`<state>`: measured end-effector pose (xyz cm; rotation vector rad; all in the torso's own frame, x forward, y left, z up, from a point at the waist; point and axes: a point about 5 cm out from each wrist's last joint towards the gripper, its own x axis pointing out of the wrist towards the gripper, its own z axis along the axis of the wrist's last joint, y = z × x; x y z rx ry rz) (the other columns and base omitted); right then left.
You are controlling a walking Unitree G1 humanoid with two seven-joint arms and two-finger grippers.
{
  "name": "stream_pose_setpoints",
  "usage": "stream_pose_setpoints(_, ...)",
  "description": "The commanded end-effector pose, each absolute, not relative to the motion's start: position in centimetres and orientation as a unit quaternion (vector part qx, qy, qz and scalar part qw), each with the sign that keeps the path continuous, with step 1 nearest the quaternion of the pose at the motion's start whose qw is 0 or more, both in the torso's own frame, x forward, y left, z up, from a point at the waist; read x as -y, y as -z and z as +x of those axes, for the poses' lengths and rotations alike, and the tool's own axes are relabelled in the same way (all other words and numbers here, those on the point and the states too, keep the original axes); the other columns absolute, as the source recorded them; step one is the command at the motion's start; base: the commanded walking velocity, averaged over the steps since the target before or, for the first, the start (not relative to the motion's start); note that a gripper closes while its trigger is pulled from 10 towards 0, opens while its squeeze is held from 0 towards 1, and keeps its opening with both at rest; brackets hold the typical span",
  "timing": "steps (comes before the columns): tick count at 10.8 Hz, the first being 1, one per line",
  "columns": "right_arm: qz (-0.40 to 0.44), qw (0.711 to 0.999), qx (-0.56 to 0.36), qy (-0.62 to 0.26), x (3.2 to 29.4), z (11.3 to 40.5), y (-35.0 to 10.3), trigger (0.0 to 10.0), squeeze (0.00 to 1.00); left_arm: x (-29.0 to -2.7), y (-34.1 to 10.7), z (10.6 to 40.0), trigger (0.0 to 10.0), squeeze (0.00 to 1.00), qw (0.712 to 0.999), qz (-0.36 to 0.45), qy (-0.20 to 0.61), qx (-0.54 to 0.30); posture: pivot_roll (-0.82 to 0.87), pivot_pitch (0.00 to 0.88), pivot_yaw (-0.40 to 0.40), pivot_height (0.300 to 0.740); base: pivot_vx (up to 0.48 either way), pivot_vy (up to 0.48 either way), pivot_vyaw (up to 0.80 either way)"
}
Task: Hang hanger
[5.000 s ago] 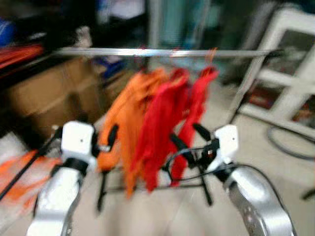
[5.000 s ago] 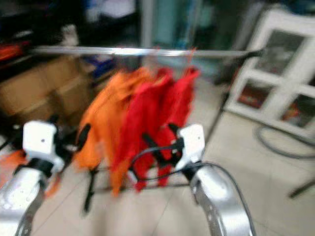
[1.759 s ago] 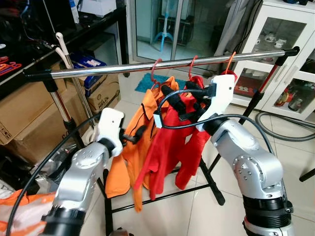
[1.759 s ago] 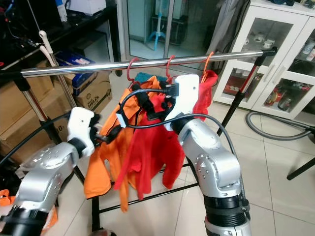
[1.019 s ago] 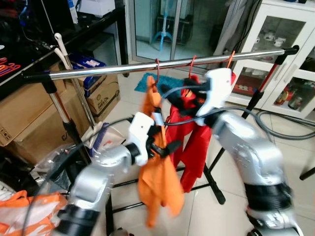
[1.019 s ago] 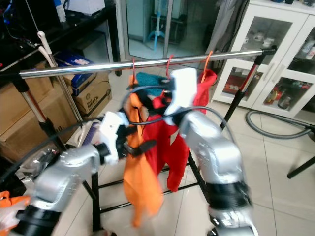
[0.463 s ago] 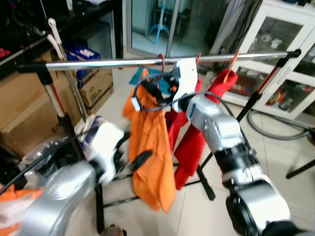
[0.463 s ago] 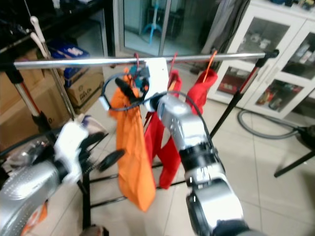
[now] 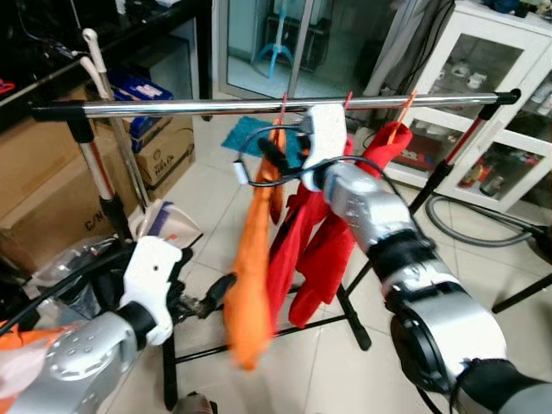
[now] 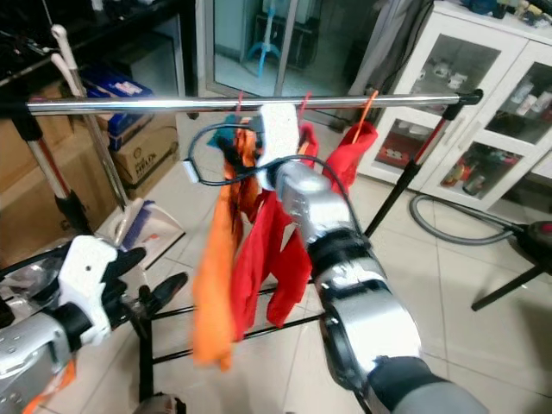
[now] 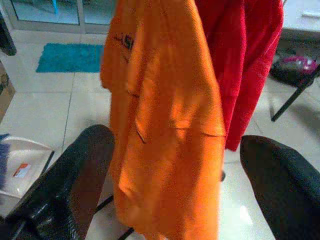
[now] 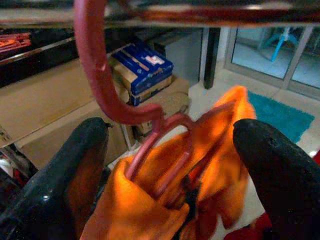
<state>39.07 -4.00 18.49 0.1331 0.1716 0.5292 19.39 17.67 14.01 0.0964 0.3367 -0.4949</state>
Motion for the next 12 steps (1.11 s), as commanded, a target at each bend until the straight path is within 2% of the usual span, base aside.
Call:
stream_pose_setpoints(1, 0.066, 0.963, -0.081, -0.248, 4.1, 39.4, -18.8, 10.0, 0.00, -17.6, -14.3, 19.2, 10.0, 0.00, 0.954, 0.053, 0.244, -0.164, 0.20, 0.061, -0.136, 0.740, 0.000, 0.000, 0.00)
stream_pose_setpoints(3, 0.076, 0.969, -0.080, -0.222, 3.8, 39.8, -19.1, 10.0, 0.00, -17.4, -14.2, 19.2, 10.0, 0.00, 0.955, 0.054, 0.241, -0.167, 0.20, 0.061, -0.137, 0.740, 0.000, 0.000, 0.00)
stream_pose_setpoints(6, 0.075, 0.977, -0.095, -0.176, 4.7, 40.3, -19.0, 10.0, 0.00, -16.9, -14.1, 19.2, 10.0, 0.00, 0.952, 0.051, 0.251, -0.168, 0.19, 0.057, -0.132, 0.740, 0.000, 0.000, 0.00)
stream_pose_setpoints(7, 0.079, 0.978, -0.102, -0.163, 5.3, 40.4, -18.7, 7.5, 0.00, -16.9, -14.1, 19.3, 10.0, 0.00, 0.952, 0.052, 0.251, -0.169, 0.19, 0.057, -0.132, 0.740, 0.000, 0.000, 0.00)
stream_pose_setpoints(8, 0.081, 0.979, -0.109, -0.154, 5.7, 40.4, -18.3, 1.4, 0.00, -16.8, -14.1, 19.4, 10.0, 0.00, 0.951, 0.052, 0.253, -0.170, 0.18, 0.058, -0.124, 0.740, 0.000, 0.000, 0.00)
stream_pose_setpoints(9, 0.085, 0.978, -0.114, -0.150, 6.0, 40.4, -18.1, 0.0, 0.00, -16.7, -14.1, 19.4, 10.0, 0.00, 0.950, 0.053, 0.257, -0.170, 0.18, 0.057, -0.121, 0.740, 0.000, 0.000, 0.00)
stream_pose_setpoints(12, 0.090, 0.978, -0.109, -0.153, 6.1, 40.6, -18.5, 0.0, 0.00, -16.5, -14.2, 19.5, 10.0, 0.00, 0.949, 0.054, 0.261, -0.170, 0.17, 0.057, -0.125, 0.740, 0.000, 0.000, 0.00)
